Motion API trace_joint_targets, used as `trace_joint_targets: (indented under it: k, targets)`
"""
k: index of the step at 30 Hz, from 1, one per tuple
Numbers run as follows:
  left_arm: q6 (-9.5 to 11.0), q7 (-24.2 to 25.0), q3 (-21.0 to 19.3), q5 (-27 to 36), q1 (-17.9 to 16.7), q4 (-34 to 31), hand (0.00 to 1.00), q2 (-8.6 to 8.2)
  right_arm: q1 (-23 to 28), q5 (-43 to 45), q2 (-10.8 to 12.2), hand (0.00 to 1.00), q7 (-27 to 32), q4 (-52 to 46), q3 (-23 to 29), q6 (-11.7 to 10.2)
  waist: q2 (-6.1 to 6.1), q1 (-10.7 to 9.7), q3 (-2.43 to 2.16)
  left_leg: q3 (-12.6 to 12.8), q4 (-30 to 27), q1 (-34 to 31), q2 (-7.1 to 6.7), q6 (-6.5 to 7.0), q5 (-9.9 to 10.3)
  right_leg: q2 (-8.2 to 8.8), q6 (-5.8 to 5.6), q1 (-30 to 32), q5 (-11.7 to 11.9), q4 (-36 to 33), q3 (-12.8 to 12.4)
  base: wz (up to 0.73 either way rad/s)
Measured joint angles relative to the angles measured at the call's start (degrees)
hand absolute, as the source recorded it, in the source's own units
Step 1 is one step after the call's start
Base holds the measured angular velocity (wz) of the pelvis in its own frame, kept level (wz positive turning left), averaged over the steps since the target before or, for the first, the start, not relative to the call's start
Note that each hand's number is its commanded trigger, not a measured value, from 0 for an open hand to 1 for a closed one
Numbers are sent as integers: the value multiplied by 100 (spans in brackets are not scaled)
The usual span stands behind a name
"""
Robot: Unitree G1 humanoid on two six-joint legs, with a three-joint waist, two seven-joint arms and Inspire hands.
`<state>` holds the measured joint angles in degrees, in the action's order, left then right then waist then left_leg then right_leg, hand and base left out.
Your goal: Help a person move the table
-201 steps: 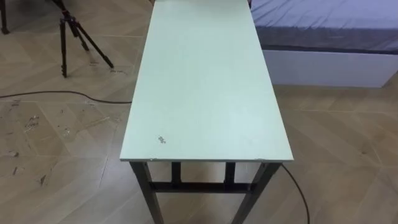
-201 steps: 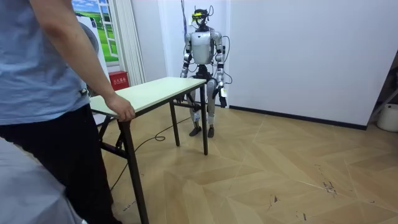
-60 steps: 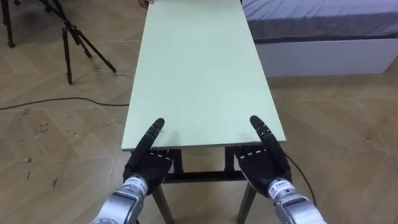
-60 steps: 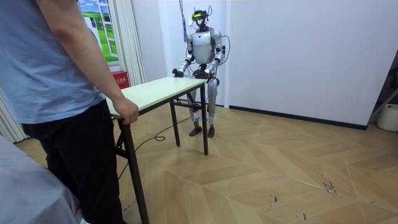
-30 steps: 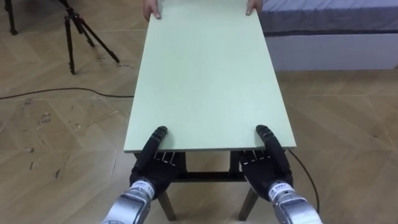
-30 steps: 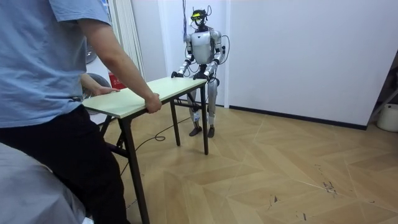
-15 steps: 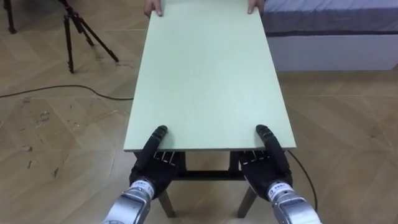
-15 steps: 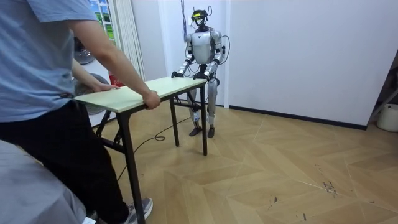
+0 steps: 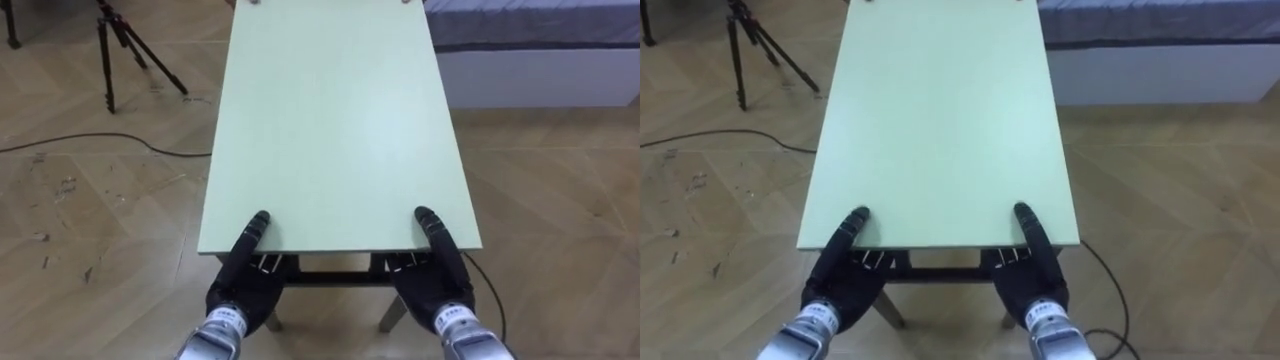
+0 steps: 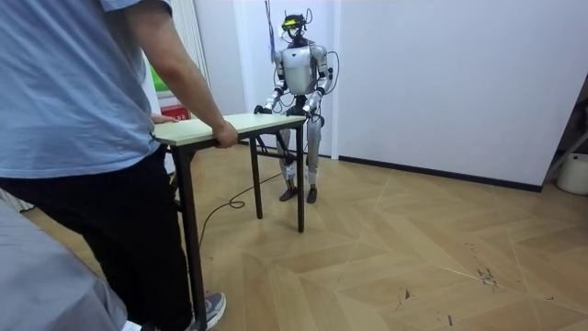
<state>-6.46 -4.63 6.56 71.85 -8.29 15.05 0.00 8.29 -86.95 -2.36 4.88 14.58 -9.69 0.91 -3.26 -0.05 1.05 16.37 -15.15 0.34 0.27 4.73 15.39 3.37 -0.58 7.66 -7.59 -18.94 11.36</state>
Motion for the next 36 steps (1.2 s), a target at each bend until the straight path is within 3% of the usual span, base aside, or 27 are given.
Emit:
trace_joint_targets:
  k: [5,13,19,27,32,36]
  targets:
    - [76,6,180,9,-124,-206,100,-39,167,68,-27,100,-34,-238,-106,-293,14,12,-8,-1,-24,-101,-2,-1,-1,22,0,146,0,-112,-6,0]
    - [535,3,598,8,-565,-646,100,-22,451,74,-111,100,-238,-454,-366,-708,151,-104,-18,5,-23,-93,-7,-1,-1,50,-2,155,-2,-179,14,2]
    - [770,42,754,12,-580,-708,100,57,484,-47,-118,100,-381,-454,-497,-865,190,-117,-16,10,-23,-93,-14,-1,-1,55,-2,152,-2,-171,24,0]
    - [848,53,820,21,-580,-716,100,76,485,-100,-122,100,-382,-454,-569,-975,194,-104,-12,23,-12,-99,-11,-1,-1,43,-2,109,-2,-54,79,0]
    - [877,53,825,50,-579,-722,100,73,471,-106,-118,100,-382,-459,-613,-1026,199,-112,-10,17,-18,-126,16,5,7,22,58,122,-39,-61,125,0]
    - [916,156,815,40,-581,-721,100,133,508,-124,-113,100,-524,-466,-730,-1145,221,-72,5,17,-348,-352,133,-59,106,-48,134,216,-78,-92,115,-1]
